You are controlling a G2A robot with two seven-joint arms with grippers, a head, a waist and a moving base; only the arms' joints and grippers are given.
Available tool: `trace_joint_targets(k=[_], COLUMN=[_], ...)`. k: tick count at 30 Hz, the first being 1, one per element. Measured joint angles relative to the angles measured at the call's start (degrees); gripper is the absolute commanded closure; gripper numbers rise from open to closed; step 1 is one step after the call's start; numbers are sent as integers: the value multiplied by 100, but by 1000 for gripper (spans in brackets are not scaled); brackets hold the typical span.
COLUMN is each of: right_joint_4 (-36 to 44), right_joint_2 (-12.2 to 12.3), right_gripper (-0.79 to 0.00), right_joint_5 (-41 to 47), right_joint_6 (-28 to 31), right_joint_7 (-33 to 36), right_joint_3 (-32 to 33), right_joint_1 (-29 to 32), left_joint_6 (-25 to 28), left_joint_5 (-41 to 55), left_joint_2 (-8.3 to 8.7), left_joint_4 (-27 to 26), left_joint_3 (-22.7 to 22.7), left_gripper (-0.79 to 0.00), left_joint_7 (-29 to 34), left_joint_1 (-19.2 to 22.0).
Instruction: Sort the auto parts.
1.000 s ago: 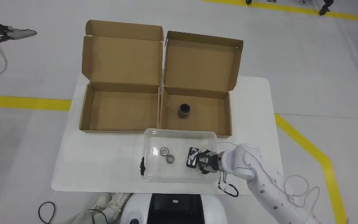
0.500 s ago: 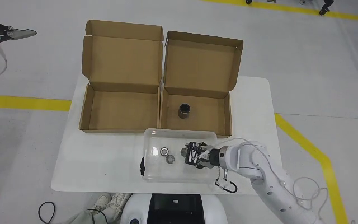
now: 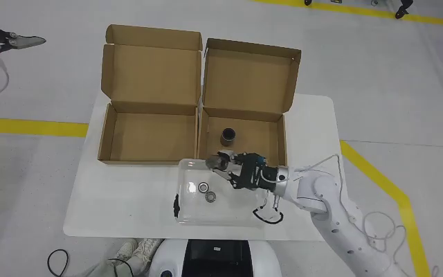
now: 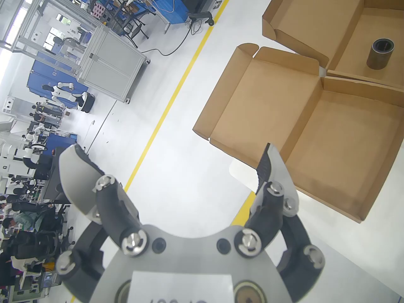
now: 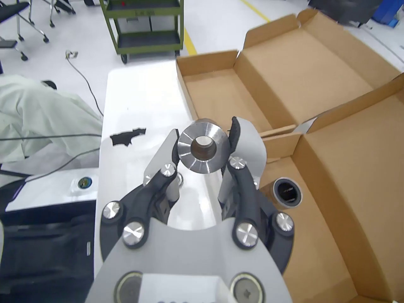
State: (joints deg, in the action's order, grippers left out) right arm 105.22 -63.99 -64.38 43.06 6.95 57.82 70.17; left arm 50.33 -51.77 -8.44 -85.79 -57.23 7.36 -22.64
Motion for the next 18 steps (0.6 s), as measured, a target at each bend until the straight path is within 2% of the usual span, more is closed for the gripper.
trace_joint_targets(k=[6,11,18], right_joint_4=[-3,-52,-437], right_joint_2=[-48,-115,-209], right_gripper=[0,0,0], right_joint_5=[349,576,1004], right_joint_6=[132,198,318], right_joint_7=[-589,-824,-1501], right_joint_3=[70,-17,-10], right_joint_1=[-278,-616,-969], left_joint_6=[0,0,0], left_joint_5=[0,0,0], left_joint_2=[0,0,0], left_joint_4=[0,0,0], left_joint_3=[0,0,0], left_gripper=[-785,-785,-785], left_joint_7=[0,0,0], left_joint_1=[0,0,0])
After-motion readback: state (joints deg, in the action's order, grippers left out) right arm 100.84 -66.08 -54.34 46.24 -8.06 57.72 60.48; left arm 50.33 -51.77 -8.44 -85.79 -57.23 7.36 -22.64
